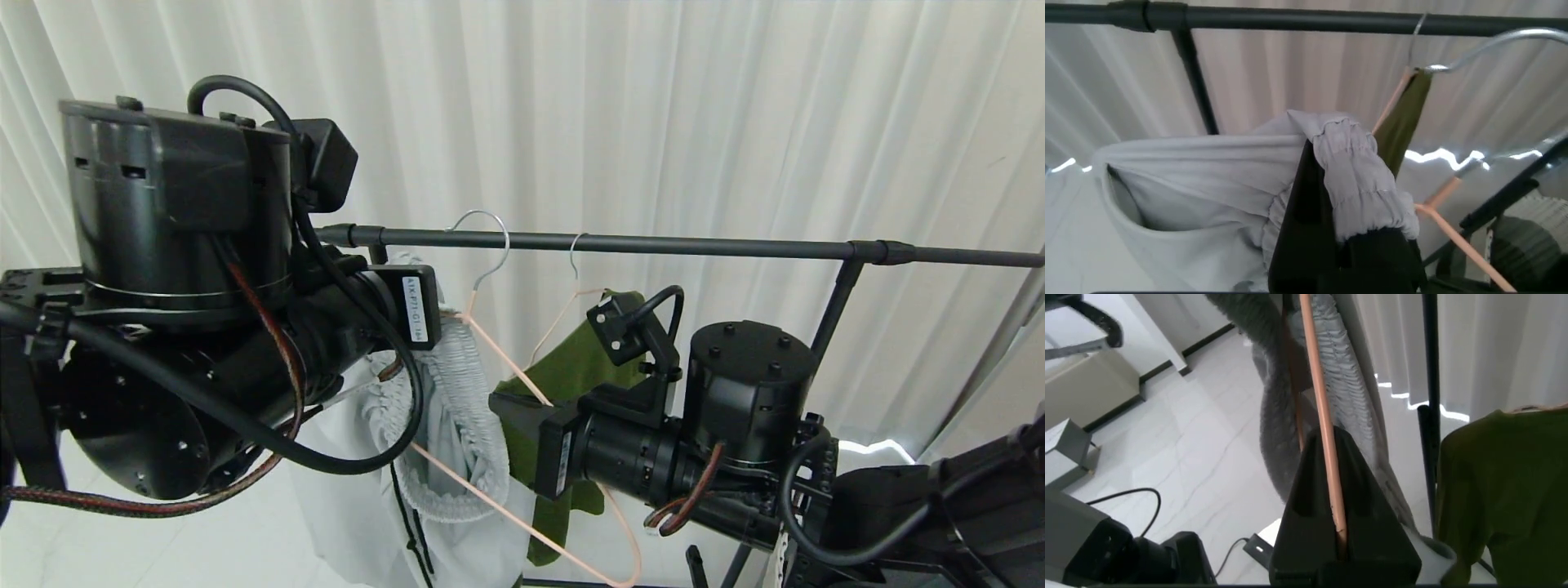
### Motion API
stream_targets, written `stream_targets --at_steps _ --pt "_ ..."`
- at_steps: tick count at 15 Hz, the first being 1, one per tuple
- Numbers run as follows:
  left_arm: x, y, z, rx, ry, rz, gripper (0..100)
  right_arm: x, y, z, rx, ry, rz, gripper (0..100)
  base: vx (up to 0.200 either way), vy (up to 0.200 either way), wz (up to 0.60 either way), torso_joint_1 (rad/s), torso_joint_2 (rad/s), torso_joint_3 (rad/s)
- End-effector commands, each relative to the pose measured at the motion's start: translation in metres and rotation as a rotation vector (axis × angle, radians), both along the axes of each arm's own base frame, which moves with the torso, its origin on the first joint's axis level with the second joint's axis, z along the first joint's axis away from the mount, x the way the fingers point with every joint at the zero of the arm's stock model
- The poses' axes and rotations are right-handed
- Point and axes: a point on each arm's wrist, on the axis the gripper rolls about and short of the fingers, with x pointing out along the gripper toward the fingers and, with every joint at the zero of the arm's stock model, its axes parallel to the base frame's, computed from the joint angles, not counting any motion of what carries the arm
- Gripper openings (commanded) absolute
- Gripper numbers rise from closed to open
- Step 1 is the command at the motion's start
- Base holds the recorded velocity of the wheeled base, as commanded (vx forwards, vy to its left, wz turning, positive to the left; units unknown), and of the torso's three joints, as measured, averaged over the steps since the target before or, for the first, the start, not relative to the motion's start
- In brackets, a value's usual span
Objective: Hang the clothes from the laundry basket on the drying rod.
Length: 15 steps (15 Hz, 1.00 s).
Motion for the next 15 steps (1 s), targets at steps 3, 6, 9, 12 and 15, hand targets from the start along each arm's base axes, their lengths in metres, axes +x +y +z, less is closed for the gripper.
stream_targets --at_steps 3,6,9,12,15 --pt "-0.010 0.000 0.000 -0.003 -0.003 -0.030 0 0.000 0.000 -0.001 -0.004 0.002 -0.003 0 0.000 0.000 0.00 0.000 0.00 0.000" --pt "-0.028 0.015 -0.001 -0.013 -0.004 -0.067 0 0.004 -0.005 0.003 0.007 -0.004 -0.023 0 0.000 0.000 0.00 0.000 0.00 0.000" --pt "-0.040 0.026 -0.006 -0.028 0.015 -0.150 0 0.005 -0.006 0.006 0.029 -0.022 -0.023 0 0.000 0.000 0.00 0.000 0.00 0.000" --pt "-0.044 0.028 -0.013 -0.026 0.030 -0.167 0 0.003 -0.008 0.009 0.041 -0.134 -0.018 0 0.000 0.000 0.00 0.000 0.00 0.000" --pt "-0.052 0.027 -0.020 -0.013 0.041 -0.203 0 0.002 -0.009 0.013 0.026 -0.200 -0.018 0 0.000 0.000 0.00 0.000 0.00 0.000"
